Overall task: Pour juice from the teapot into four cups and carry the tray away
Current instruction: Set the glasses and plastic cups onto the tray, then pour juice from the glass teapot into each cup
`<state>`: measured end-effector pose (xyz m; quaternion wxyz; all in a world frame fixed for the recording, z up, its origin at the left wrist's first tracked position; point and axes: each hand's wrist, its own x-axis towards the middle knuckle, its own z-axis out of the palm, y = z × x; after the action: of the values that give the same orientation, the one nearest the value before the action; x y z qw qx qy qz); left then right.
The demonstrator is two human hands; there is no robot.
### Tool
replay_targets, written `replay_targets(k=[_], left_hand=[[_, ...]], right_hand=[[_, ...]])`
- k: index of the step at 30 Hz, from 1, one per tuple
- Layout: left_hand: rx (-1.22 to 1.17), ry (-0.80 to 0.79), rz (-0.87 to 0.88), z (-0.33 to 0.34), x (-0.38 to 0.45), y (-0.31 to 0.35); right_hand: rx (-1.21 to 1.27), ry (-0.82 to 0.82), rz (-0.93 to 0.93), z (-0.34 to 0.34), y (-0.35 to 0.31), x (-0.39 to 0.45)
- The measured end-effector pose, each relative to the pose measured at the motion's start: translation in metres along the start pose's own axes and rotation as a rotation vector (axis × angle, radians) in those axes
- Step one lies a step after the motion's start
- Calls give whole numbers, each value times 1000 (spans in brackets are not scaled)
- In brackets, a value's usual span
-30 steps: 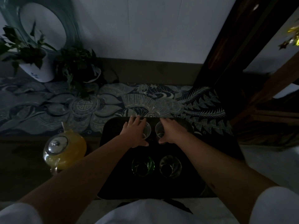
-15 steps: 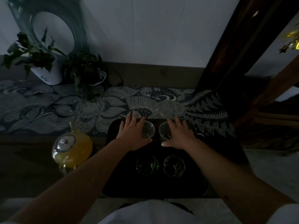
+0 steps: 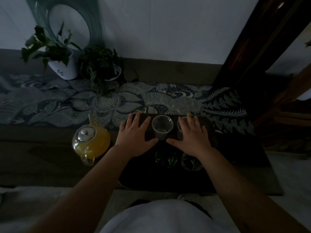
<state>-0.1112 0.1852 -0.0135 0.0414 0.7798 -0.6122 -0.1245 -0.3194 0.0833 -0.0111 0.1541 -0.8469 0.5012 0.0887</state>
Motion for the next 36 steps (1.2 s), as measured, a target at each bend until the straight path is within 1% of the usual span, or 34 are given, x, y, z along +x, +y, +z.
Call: replay_targets(k=[7,11,21,25,29,32,36], left_hand=[[20,45,-59,-5,-30,-7],[22,65,-117,-8,-46,-6],[-21,52,-294,-9,-100,-6],[-21,65,-400,-8,-131,-10],[-41,48,-484,-7,-162,-16],[-71,64,-531,-4,-180,-24],[-87,85,-550,0,-191,-40]], right_hand=[[-55,68,-99,1,-17,-10],[-63,43,-130,-5,-18,-5],[-76,35,-318,-2,-45,-9],[-108,48,-424,2,-65,-17],[-96,-14,-511,9,-89,-32],[-86,-45,-563,19,-103,-42],[-116,-71,-596,34,-119,-52]])
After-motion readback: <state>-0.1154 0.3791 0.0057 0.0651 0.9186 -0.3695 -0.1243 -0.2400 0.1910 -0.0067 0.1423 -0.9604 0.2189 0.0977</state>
